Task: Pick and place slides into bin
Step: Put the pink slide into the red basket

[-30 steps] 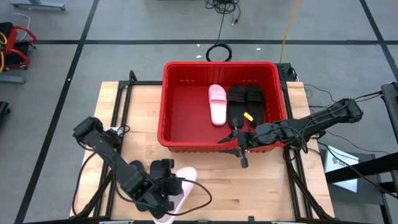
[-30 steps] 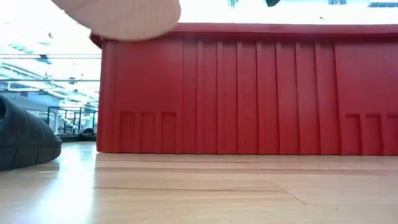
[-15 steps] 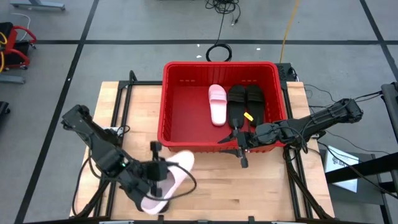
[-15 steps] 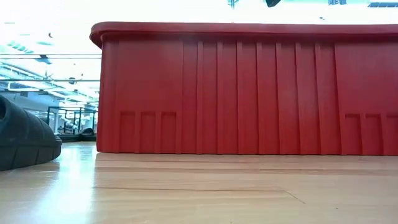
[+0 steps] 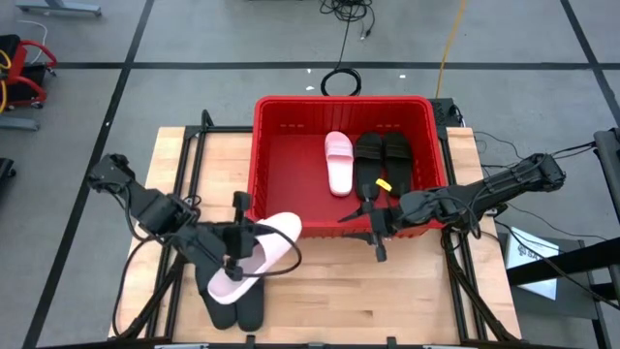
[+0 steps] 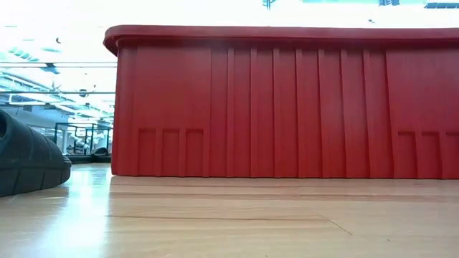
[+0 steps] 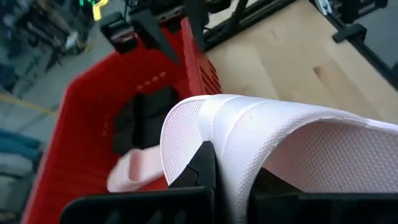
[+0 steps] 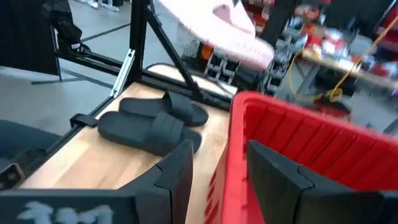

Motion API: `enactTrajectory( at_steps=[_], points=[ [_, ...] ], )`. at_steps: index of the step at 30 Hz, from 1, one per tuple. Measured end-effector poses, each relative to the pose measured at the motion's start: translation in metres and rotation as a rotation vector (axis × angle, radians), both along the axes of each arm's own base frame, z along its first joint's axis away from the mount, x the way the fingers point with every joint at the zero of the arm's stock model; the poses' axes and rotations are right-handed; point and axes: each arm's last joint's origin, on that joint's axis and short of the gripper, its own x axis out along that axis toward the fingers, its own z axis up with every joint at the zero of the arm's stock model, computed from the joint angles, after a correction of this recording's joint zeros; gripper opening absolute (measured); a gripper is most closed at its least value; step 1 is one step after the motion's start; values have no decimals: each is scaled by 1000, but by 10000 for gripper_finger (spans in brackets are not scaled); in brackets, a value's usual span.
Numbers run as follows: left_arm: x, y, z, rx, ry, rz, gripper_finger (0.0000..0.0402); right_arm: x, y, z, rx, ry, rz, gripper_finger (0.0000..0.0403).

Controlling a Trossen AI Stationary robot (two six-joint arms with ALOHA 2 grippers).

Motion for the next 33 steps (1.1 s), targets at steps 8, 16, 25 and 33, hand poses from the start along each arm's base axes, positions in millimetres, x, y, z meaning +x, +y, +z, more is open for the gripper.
enactTrajectory(
  at_steps=[8, 16, 25, 33],
  points=[
    [10, 13, 4, 120, -26, -5, 8, 0, 1, 2, -24, -23, 9, 141],
    [24, 59, 7, 342, -31, 282, 8, 0, -13, 4, -127, -37, -176, 141],
    [39, 136, 5, 276, 54, 405, 8, -5, -46, 11, -168, -34, -427, 141],
    [42, 198, 10, 152, 3, 333, 8, -24, -84, 23, -121, -44, -462, 141]
  ],
)
